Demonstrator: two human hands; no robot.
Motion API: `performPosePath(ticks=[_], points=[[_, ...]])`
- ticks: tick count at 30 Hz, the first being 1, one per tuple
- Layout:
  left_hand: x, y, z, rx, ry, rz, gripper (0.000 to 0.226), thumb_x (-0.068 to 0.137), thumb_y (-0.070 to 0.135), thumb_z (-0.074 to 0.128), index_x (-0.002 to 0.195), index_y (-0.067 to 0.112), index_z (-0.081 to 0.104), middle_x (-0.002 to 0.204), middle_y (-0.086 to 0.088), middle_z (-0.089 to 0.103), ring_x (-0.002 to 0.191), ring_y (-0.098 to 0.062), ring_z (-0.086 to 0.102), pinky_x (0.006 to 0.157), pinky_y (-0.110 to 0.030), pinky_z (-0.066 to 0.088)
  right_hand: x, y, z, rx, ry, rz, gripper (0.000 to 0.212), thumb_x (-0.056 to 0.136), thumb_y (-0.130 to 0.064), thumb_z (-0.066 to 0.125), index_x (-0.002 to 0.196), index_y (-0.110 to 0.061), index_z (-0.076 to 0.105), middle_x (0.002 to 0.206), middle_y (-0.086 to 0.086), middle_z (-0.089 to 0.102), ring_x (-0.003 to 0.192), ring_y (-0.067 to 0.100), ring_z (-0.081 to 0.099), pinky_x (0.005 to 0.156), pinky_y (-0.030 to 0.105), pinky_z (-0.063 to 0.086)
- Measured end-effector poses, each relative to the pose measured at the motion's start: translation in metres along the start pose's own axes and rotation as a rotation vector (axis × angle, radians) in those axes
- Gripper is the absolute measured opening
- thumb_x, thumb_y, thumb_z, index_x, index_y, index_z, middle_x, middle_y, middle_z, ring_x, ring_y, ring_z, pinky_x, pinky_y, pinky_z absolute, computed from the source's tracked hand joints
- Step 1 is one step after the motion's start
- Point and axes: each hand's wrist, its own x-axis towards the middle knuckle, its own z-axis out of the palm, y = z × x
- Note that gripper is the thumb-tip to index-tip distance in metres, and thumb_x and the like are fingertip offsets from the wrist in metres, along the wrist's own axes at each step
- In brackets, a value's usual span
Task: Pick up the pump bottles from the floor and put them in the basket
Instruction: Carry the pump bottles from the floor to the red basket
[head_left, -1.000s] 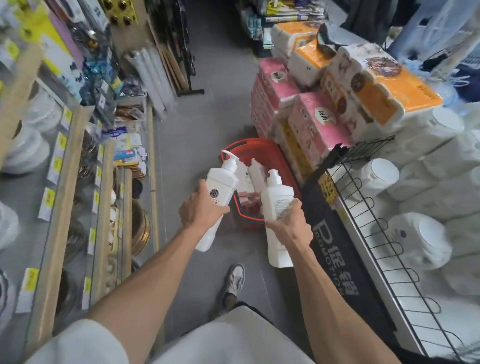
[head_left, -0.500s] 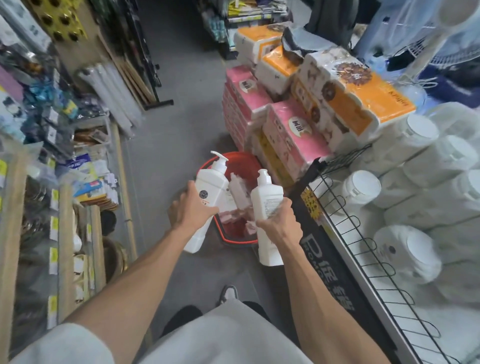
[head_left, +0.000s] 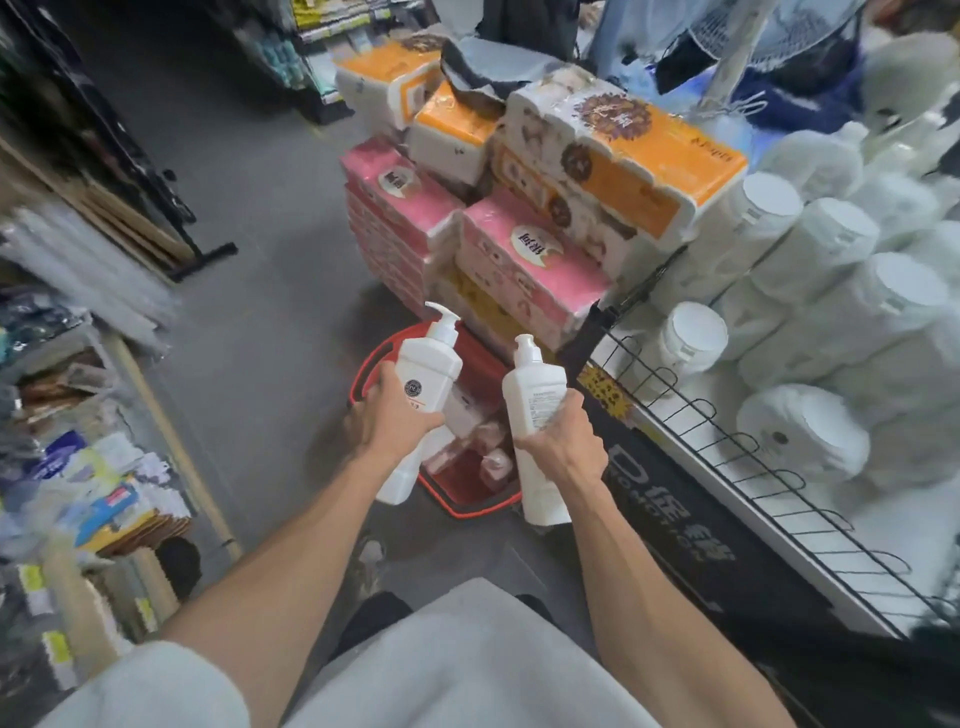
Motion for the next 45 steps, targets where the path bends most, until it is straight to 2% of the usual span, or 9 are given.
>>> performPosePath(ticks=[8, 13, 15, 18, 23, 45], points=[[0.068, -0.004, -0.036, 0.093, -0.149, 0.296, 0.077, 0.064, 0.049, 0.079, 0.121, 0.018, 0.038, 0.118, -0.006, 0.06, 0.105, -0.039, 0.06, 0.084, -0.044, 0.047, -0.026, -0.048, 0.032, 0.156, 0.152, 0.244, 0.078, 0.063, -0.044, 0.083, 0.119, -0.024, 0.033, 0.109, -0.002, 0.056, 0.086, 0.024, 0.056, 0.072, 0.037, 0.044], [0.093, 0.0, -0.049, 0.169, -0.207, 0.421, 0.074, 0.068, 0.049, 0.079, 0.121, 0.018, 0.038, 0.121, -0.007, 0.06, 0.105, -0.041, 0.061, 0.083, -0.044, 0.044, -0.042, -0.069, 0.05, 0.204, 0.237, 0.389, 0.078, 0.062, -0.046, 0.083, 0.118, -0.025, 0.034, 0.107, -0.001, 0.057, 0.091, 0.026, 0.06, 0.083, 0.044, 0.052], [0.098, 0.001, -0.049, 0.171, -0.233, 0.452, 0.073, 0.069, 0.048, 0.079, 0.121, 0.018, 0.038, 0.119, -0.007, 0.06, 0.104, -0.041, 0.06, 0.082, -0.044, 0.045, -0.045, -0.071, 0.054, 0.207, 0.257, 0.434, 0.077, 0.062, -0.046, 0.082, 0.118, -0.024, 0.034, 0.107, -0.001, 0.057, 0.092, 0.027, 0.062, 0.082, 0.043, 0.052], [0.105, 0.002, -0.046, 0.153, -0.272, 0.489, 0.073, 0.069, 0.049, 0.079, 0.122, 0.02, 0.037, 0.116, -0.005, 0.061, 0.102, -0.04, 0.061, 0.083, -0.045, 0.048, -0.046, -0.072, 0.059, 0.216, 0.282, 0.482, 0.076, 0.065, -0.044, 0.083, 0.12, -0.023, 0.034, 0.107, -0.001, 0.057, 0.087, 0.025, 0.057, 0.076, 0.038, 0.046], [0.111, 0.01, -0.038, 0.167, -0.297, 0.528, 0.074, 0.069, 0.049, 0.08, 0.122, 0.019, 0.038, 0.117, -0.006, 0.06, 0.102, -0.039, 0.061, 0.084, -0.046, 0.048, -0.035, -0.069, 0.062, 0.24, 0.309, 0.524, 0.077, 0.066, -0.041, 0.083, 0.122, -0.023, 0.035, 0.108, 0.0, 0.058, 0.087, 0.025, 0.056, 0.074, 0.036, 0.041], [0.139, 0.046, -0.02, 0.176, -0.284, 0.577, 0.077, 0.067, 0.05, 0.079, 0.125, 0.021, 0.037, 0.112, -0.003, 0.061, 0.094, -0.035, 0.063, 0.078, -0.043, 0.05, -0.001, -0.07, 0.055, 0.255, 0.335, 0.541, 0.075, 0.069, -0.042, 0.081, 0.123, -0.025, 0.031, 0.108, -0.001, 0.056, 0.089, 0.023, 0.059, 0.073, 0.036, 0.044]])
